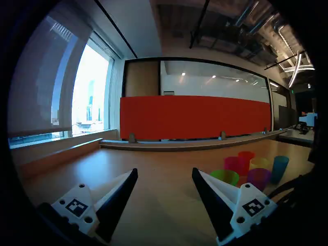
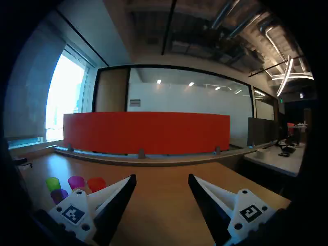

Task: Pour water

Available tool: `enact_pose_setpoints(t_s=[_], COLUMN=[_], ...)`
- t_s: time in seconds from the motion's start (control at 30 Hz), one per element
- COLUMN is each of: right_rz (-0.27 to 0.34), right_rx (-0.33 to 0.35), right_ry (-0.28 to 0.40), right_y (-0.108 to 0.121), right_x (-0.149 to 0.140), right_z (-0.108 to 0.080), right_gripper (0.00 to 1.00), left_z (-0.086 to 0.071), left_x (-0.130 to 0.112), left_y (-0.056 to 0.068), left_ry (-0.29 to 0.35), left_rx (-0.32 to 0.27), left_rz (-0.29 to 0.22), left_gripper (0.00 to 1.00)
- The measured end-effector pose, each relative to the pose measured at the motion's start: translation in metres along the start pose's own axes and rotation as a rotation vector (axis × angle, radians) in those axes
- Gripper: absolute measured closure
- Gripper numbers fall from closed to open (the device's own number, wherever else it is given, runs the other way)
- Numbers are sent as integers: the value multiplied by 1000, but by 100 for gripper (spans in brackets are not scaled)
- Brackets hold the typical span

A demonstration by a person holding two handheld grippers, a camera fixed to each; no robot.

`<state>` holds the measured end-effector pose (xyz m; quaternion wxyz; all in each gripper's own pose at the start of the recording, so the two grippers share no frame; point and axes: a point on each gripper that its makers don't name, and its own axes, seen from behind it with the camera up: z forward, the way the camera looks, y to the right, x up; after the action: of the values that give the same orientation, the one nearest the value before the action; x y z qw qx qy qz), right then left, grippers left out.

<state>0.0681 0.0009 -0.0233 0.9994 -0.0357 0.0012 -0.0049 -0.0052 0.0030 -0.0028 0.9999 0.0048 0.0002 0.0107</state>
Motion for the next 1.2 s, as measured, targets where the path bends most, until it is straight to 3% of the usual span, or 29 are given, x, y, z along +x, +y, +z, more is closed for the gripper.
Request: enact_pose_setpoints(t_s=[0.6,0.9,1.2], right_rz=[-56,24,45], right_rx=[54,76,69], right_ry=[69,58,30], right_y=[-16,-9,-1], right_x=[-30,-44,-60], right_z=[2,10,16], right_gripper=[2,0,0], left_z=[0,-1,0], left_x=[0,0,0], left_y=[0,0,1], left_ry=[0,0,0], left_rx=[0,0,0], left_rz=[0,0,0], left_gripper=[2,2,2])
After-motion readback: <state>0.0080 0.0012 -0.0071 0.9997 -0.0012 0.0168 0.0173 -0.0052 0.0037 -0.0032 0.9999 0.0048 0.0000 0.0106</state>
